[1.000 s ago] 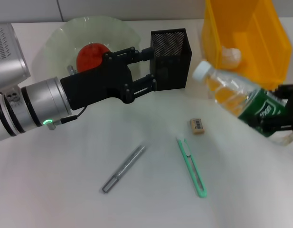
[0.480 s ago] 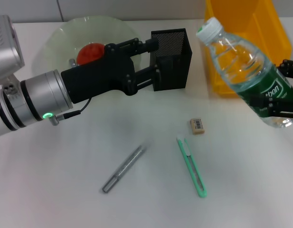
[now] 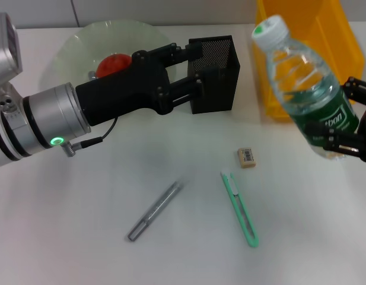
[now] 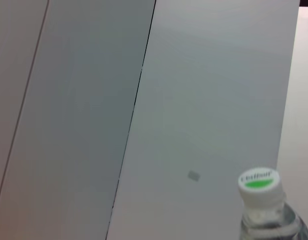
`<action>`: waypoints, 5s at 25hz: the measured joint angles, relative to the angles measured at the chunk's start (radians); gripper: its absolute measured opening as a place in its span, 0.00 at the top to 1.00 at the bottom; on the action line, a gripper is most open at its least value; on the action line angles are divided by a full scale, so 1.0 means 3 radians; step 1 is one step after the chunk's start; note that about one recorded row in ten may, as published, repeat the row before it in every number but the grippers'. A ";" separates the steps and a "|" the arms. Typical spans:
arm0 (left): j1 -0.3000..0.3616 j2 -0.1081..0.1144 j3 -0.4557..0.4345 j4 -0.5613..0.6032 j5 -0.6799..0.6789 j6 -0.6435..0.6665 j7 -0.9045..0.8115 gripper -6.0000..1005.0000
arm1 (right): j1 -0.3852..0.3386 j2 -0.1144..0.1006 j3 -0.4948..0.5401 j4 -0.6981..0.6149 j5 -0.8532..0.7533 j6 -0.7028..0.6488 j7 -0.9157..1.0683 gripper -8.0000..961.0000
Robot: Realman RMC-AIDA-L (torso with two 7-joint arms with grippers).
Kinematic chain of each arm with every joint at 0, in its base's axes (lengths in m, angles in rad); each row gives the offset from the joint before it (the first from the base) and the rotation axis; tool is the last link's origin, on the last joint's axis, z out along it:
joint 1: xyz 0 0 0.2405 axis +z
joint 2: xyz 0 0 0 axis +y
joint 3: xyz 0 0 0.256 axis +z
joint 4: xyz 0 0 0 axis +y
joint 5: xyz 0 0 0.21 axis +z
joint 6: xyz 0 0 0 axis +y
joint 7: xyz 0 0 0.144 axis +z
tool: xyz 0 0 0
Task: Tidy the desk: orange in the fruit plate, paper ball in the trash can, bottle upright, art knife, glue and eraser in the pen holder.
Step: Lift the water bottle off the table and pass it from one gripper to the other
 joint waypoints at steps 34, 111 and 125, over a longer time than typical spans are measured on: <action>-0.0170 -0.0008 0.0007 -0.0039 0.0000 0.0284 -0.0391 0.44 | 0.0504 0.0001 -0.0049 0.1696 0.0442 0.0025 -0.1735 0.20; -0.0153 -0.0013 0.0093 -0.0170 -0.0224 0.0329 -0.0339 0.46 | 0.0956 0.0020 -0.0304 0.2042 0.0328 0.0279 -0.1733 0.21; -0.0163 -0.0012 0.0127 -0.0208 -0.0265 0.0318 -0.0257 0.55 | 0.0955 0.0019 -0.0304 0.2042 0.0333 0.0285 -0.1737 0.21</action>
